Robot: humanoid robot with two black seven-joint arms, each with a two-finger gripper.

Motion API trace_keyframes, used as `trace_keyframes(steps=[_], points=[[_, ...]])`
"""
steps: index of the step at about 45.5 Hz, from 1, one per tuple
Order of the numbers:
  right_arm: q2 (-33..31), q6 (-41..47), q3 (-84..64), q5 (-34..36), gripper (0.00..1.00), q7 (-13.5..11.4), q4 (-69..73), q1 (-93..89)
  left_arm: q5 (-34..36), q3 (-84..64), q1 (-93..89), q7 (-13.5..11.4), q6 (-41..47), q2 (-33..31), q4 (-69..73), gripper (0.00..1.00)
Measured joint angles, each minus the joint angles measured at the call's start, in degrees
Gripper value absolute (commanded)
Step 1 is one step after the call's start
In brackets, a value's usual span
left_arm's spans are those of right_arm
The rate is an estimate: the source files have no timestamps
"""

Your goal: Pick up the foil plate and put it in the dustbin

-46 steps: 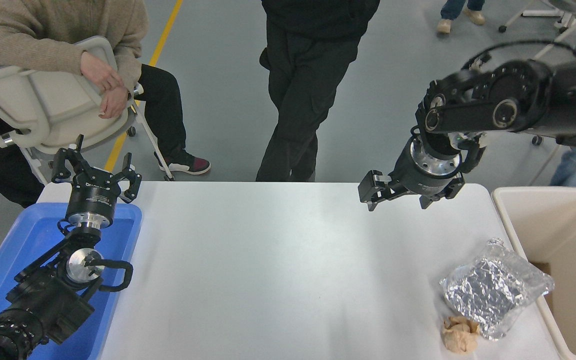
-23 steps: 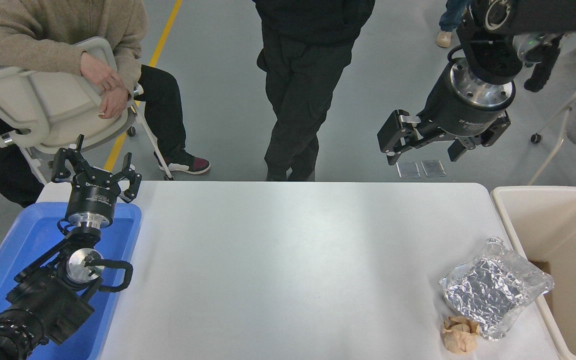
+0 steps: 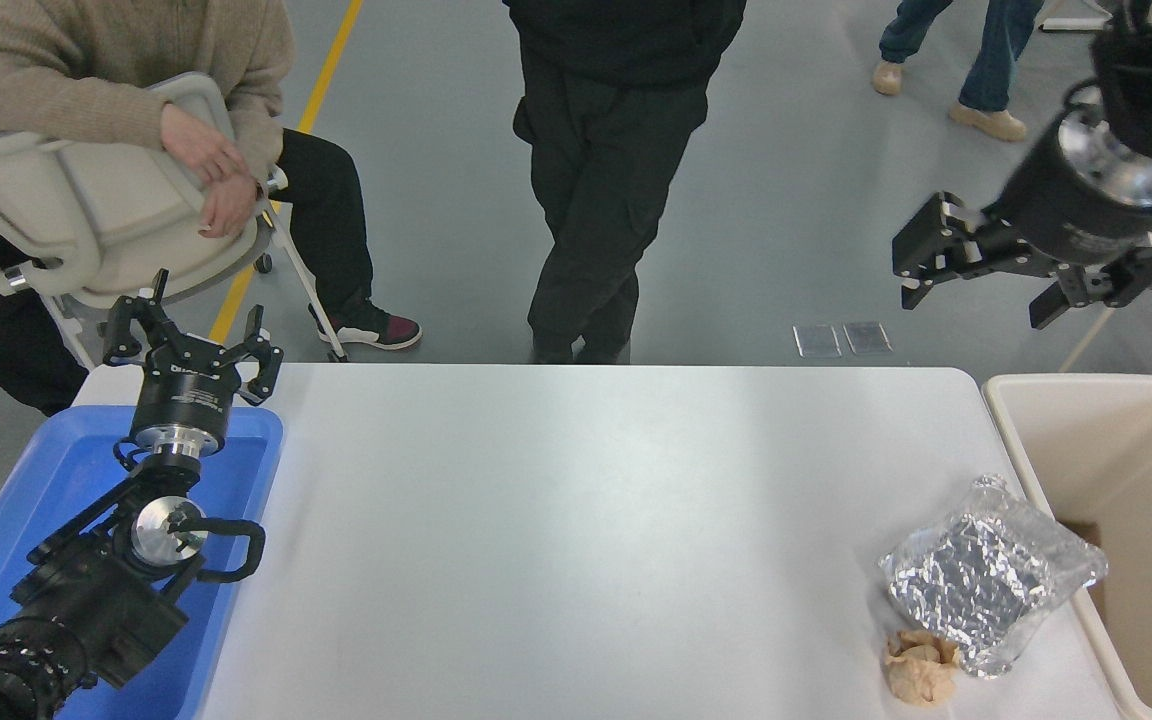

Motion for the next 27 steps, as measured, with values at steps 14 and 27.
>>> trace_keyframes(steps=[14,27], points=[[-8.8,-4.6,-4.4,-4.0,0.99,0.1,-0.5,-7.2,0.0,0.0,0.0,0.0,0.0,0.0,0.0,0.99],[-13.8,-15.9,3.2,-5.2,1.0,0.1,-0.9,-25.9,0.0,0.0,0.0,0.0,0.0,0.0,0.0,0.99]])
